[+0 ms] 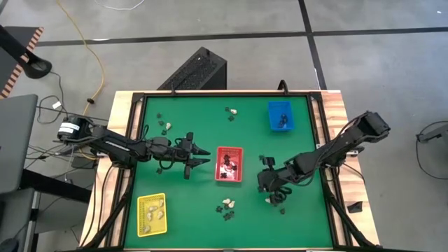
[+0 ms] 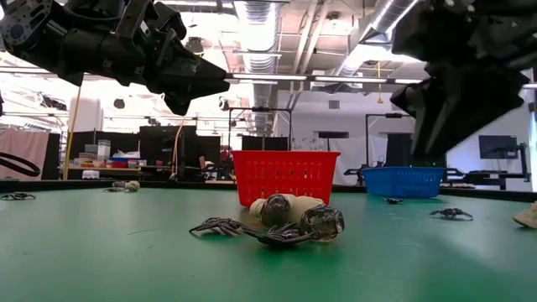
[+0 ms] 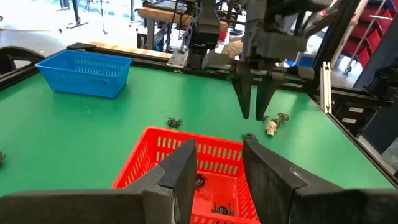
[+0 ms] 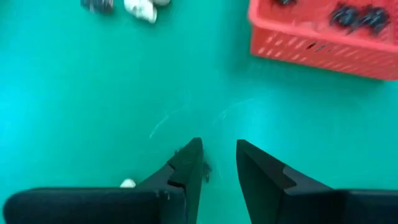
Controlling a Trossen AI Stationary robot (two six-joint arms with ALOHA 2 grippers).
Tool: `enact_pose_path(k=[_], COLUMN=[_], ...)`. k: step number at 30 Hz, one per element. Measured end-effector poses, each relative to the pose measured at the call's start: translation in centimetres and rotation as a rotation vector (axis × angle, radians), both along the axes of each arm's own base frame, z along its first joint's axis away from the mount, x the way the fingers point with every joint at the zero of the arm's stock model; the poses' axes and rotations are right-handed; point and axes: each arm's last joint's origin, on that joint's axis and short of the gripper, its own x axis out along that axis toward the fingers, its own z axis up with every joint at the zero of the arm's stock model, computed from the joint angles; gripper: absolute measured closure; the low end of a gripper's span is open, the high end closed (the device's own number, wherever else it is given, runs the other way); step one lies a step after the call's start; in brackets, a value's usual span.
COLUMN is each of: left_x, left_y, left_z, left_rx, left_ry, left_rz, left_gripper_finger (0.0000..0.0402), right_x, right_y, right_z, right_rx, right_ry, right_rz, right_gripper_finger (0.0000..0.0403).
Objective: Sort Halloween decoration
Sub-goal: Put the black spider toy into the red bin
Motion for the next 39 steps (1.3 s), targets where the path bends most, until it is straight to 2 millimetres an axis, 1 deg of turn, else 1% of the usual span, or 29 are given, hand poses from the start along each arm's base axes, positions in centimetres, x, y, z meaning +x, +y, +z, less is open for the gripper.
enact_pose_path(k=[4, 6, 9, 14, 19, 22, 28, 34, 39], left_x=[0.0, 0.0, 0.0, 0.0, 0.0, 0.0, 0.0, 0.0, 0.0], left_y=[0.0, 0.0, 0.0, 0.0, 0.0, 0.0, 0.0, 0.0, 0.0], left_z=[0.0, 0.0, 0.0, 0.0, 0.0, 0.0, 0.0, 0.0, 0.0], left_rx=[0.000, 0.000, 0.000, 0.000, 0.000, 0.000, 0.003, 0.003, 0.002], left_ry=[0.000, 0.000, 0.000, 0.000, 0.000, 0.000, 0.000, 0.005, 0.003], left_rz=[0.000, 0.000, 0.000, -0.002, -0.002, -0.002, -0.003, -0.003, -0.003], left_gripper_finger=[0.0283, 0.0283, 0.0283, 0.0283, 0.0283, 0.0283, 0.0283, 0.0283, 0.0283], right_x=[-0.1, -0.1, 0.0, 0.3, 0.4, 0.5, 1.0, 1.2, 1.0], right_y=[0.0, 0.4, 1.0, 1.4, 1.4, 1.4, 1.7, 1.8, 1.8], right_z=[0.2, -0.2, -1.3, -2.9, -3.0, -3.1, -3.4, -4.7, -4.6], right_rx=[0.006, 0.003, -0.025, -0.053, -0.058, -0.057, -0.053, -0.068, -0.074], right_ry=[-0.003, 0.009, 0.053, 0.106, 0.103, 0.104, 0.078, 0.124, 0.136], right_rz=[-0.003, 0.015, 0.054, 0.066, 0.065, 0.066, 0.081, 0.095, 0.097], right_gripper_finger=[0.0275, 0.0275, 0.0267, 0.0233, 0.0196, 0.0182, 0.0181, 0.0184, 0.0193])
